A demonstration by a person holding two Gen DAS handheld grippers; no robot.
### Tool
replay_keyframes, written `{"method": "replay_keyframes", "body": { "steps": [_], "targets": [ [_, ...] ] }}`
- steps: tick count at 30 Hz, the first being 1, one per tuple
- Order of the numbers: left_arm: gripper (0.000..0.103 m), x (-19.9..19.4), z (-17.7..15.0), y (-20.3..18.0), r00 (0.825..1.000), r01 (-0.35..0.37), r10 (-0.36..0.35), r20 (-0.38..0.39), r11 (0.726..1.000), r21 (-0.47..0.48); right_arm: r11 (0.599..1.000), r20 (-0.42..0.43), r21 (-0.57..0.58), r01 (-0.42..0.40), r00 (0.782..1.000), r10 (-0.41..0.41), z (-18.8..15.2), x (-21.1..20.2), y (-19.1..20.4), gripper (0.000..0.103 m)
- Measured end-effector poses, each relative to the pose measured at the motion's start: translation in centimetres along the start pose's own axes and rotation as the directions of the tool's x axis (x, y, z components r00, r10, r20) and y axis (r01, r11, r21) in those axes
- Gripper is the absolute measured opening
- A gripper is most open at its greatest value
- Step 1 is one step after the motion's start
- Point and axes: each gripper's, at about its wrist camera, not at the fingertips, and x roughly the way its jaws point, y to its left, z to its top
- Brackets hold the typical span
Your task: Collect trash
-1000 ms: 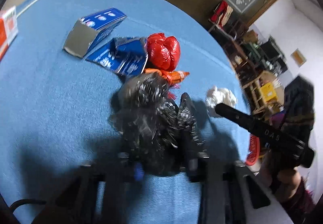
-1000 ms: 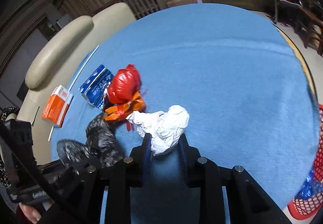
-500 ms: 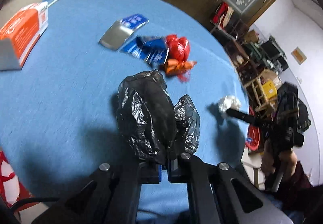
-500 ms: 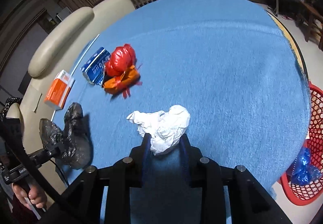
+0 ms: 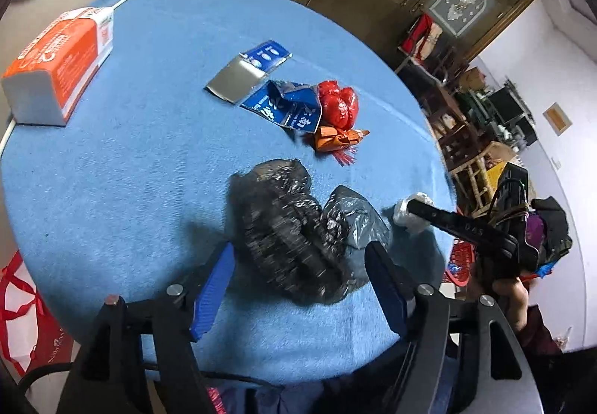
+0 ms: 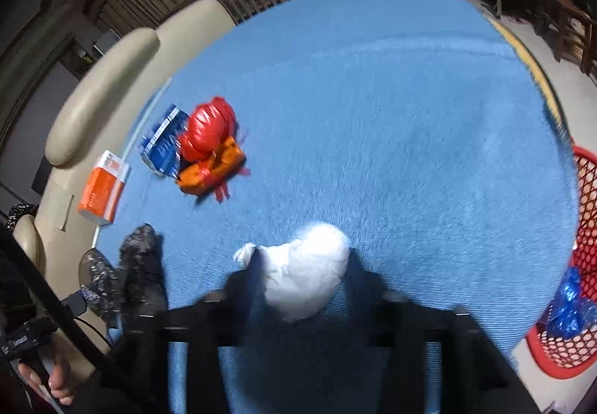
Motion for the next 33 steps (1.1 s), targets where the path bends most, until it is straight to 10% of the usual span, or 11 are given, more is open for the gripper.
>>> {"method": "replay_keyframes", "body": {
  "steps": [6,8,11,33],
  "targets": [
    [0.069,3.3,0.1,0.3,0.996,-0.084,0.083,-0.024,0.996,-0.034,0.996,0.063,-0.079,0.049,0.997,-0.044,-0.5,-0.5,1.3,0.032],
    [0.038,4.2,-0.2,0.9,0.998,-0.049,0.047,-0.046,0.997,-0.063,0.997,0.072,-0.075,0.036,0.997,-0.03,-0.5,-0.8,1.2,0.032],
    [0.035,4.0,-0.4,0.5,0.998,-0.06,0.059,-0.02,0.997,-0.046,0.997,0.083,-0.07,0.017,0.996,-0.011,-0.6,-1.2,1.1,0.032],
    [0.033,-2.6,-1.5,-6.3,0.962,-0.218,0.186,0.198,0.964,0.154,0.991,0.139,-0.12,-0.053,0.988,0.069,-2.3,-4.6,3.6,0.032]
  ]
}}
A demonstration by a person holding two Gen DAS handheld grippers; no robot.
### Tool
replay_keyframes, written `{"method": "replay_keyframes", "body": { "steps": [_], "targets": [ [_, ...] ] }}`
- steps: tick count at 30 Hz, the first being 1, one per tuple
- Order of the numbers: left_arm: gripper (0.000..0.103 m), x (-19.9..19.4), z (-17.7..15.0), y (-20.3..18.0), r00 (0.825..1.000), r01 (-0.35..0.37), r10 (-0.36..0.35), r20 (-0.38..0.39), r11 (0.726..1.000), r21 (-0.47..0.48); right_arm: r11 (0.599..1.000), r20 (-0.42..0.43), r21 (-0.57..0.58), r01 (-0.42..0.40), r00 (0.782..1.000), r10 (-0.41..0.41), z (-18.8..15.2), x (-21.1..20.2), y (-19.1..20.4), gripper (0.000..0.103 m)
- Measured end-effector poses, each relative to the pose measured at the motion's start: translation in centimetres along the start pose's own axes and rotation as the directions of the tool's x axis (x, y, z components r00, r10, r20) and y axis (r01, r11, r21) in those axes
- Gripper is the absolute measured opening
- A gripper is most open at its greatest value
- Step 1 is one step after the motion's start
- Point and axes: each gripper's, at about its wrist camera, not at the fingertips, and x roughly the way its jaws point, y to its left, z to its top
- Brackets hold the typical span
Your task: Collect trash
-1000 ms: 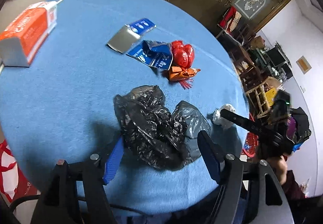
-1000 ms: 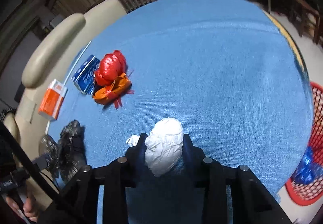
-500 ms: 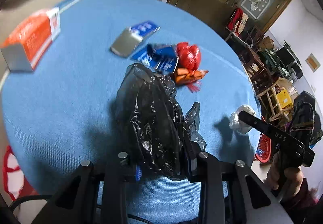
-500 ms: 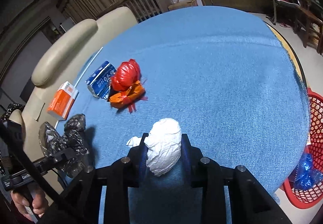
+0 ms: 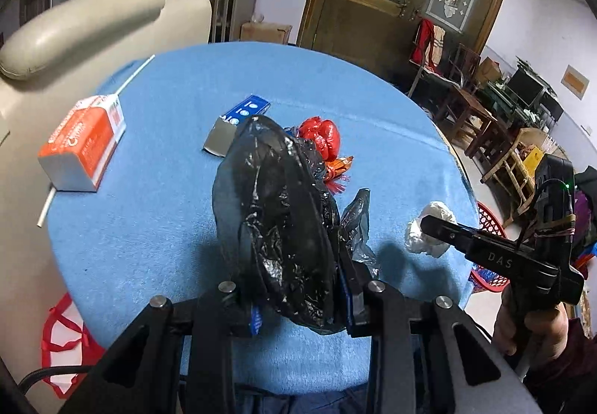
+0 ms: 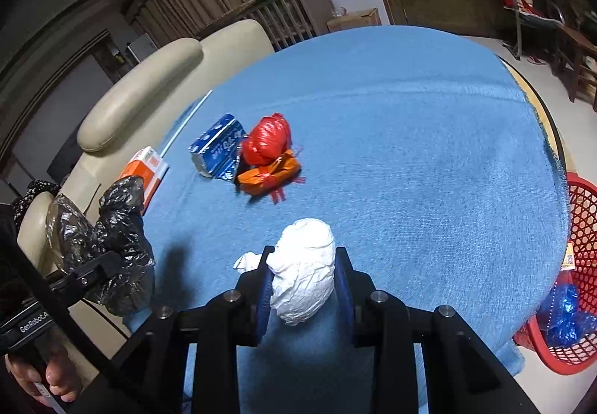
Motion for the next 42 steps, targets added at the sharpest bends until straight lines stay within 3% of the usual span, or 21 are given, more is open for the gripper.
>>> {"method": "replay_keyframes", "body": {
  "steps": [21,42],
  "targets": [
    [0.033,-5.3,-2.2,-2.4,0.994,-0.02,0.014,0.105,0.998,0.06,0.997,0.085,-0.055,-0.052,0.995,0.056,-1.7,-4.9,3.1,0.032],
    [0.033,-6.5,-3.1,-4.0,0.989,-0.07,0.059,0.137,0.994,0.078,0.995,0.105,0.011,-0.101,0.989,0.1,-2.7,-6.7,1.1,0.032]
  ]
}}
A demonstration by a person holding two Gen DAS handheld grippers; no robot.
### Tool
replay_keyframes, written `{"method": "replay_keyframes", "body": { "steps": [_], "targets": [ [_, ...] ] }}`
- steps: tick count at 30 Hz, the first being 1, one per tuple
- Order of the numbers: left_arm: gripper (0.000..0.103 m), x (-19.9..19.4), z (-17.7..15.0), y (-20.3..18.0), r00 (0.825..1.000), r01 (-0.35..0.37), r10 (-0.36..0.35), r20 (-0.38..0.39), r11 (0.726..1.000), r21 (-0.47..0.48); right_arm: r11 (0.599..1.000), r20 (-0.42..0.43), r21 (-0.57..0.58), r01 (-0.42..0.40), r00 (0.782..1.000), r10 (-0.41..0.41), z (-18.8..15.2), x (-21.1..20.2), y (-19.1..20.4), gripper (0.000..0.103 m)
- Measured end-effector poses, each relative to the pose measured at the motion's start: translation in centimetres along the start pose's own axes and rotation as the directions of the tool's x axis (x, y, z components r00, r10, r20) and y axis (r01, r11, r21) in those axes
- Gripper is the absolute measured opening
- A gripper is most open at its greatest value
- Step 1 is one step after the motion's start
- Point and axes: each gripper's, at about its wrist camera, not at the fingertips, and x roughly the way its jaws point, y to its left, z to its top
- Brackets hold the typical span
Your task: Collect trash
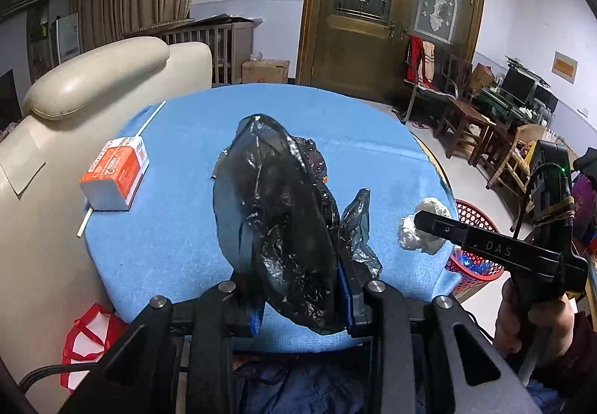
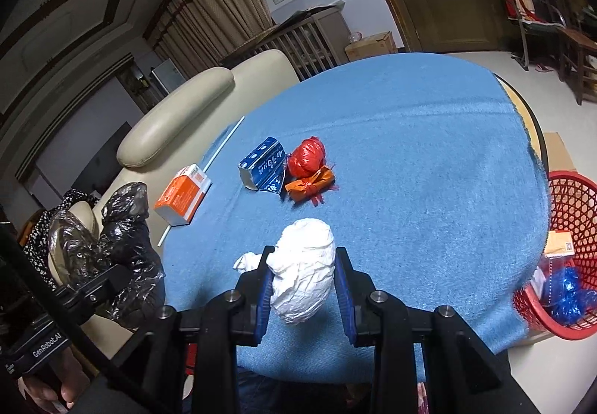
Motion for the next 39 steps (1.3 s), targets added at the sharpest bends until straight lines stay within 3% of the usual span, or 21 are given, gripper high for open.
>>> {"method": "replay_keyframes", "body": {
  "steps": [39],
  "targets": [
    [0.034,0.29,-0.13,-0.09,1.0,-0.004,0.004,-0.029,1.0,-0.003,0.999,-0.018,0.034,-0.019,1.0,0.02,-0.48,0.15,-0.72,0.032]
  ]
}}
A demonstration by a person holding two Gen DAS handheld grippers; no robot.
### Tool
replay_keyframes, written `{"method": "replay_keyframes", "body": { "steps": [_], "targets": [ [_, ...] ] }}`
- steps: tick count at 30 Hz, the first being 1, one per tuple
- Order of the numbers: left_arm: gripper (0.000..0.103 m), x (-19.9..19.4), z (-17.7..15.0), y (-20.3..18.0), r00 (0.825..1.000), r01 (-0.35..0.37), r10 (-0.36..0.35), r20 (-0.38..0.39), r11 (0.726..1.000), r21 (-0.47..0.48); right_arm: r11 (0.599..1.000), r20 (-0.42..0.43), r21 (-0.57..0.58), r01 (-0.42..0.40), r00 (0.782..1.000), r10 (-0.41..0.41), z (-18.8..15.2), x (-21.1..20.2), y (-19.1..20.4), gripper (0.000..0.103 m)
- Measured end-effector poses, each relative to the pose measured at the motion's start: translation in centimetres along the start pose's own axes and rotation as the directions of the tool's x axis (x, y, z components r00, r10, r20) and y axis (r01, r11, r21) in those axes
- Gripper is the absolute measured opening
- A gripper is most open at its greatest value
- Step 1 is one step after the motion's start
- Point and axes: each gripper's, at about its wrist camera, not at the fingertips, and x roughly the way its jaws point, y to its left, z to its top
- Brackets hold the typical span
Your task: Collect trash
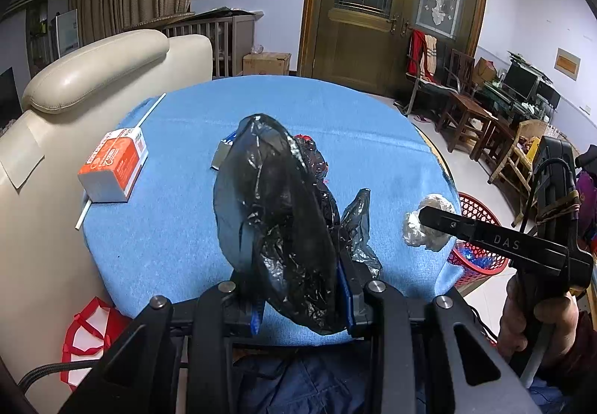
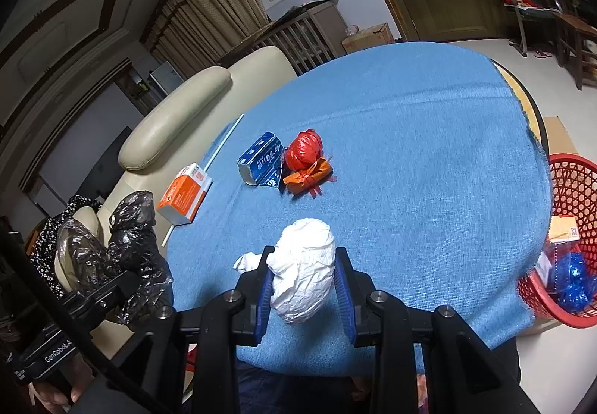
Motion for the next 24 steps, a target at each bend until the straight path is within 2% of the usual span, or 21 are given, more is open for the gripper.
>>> {"method": "replay_keyframes", "body": {
  "steps": [24],
  "targets": [
    [0.034,0.48,-0.2,0.11,1.0,0.0,0.0,-0.015,1.0,-0.001,1.0,-0.011,0.011,-0.007,1.0,0.007,-0.29,0.2,-0.32,0.032]
  ]
}}
